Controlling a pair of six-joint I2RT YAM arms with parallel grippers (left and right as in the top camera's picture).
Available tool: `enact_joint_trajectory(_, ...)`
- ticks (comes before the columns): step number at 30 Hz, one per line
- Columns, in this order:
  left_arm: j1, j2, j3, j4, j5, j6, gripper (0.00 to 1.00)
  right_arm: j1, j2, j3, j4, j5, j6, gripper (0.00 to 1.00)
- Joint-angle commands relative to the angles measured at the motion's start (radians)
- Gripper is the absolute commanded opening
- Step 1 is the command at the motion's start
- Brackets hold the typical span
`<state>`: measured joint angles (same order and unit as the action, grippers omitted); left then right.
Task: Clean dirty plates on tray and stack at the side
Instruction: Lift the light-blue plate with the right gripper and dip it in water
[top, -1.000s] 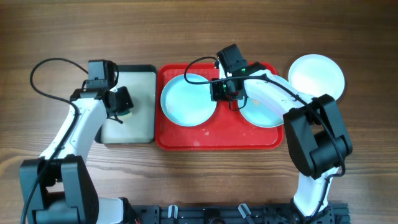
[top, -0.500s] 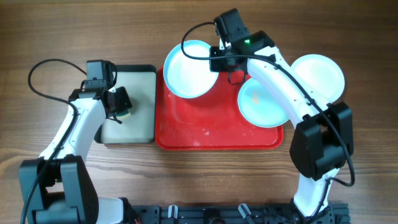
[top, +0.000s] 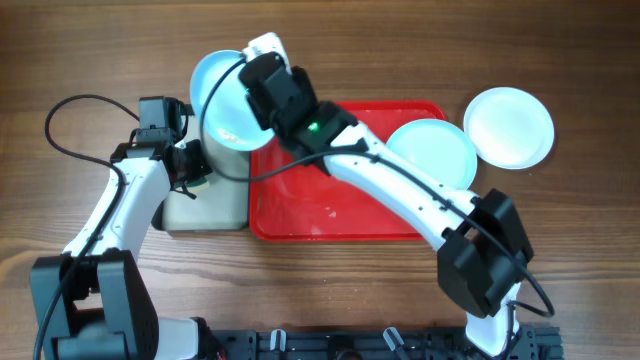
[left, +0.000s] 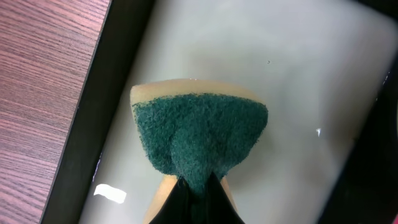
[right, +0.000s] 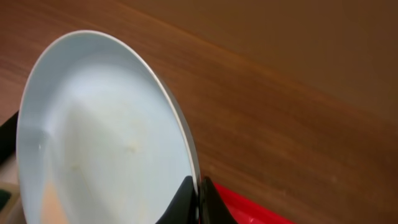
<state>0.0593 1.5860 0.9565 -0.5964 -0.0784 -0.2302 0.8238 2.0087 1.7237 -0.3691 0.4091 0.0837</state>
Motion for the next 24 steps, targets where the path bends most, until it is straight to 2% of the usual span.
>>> enact_joint_trajectory(1,0.005,-0.002,-0.005,0.002,-0.009,-0.013,0.04,0.042,-0.023,0.02,0.07,0.075,-0.241,0.04)
enact_joint_trajectory(7,0.005,-0.002,-0.005,0.002,-0.009,-0.013,0.04,0.106,-0.023,0.02,0.257,0.164,-0.533,0.04)
enact_joint_trajectory(12,0.005,-0.002,-0.005,0.002,-0.009,-0.013,0.04,0.142,-0.023,0.02,0.374,0.164,-0.751,0.04)
enact_joint_trajectory(24,0.005,-0.002,-0.005,0.003,-0.009,-0.013,0.04,0.146,-0.023,0.02,0.421,0.159,-0.847,0.04)
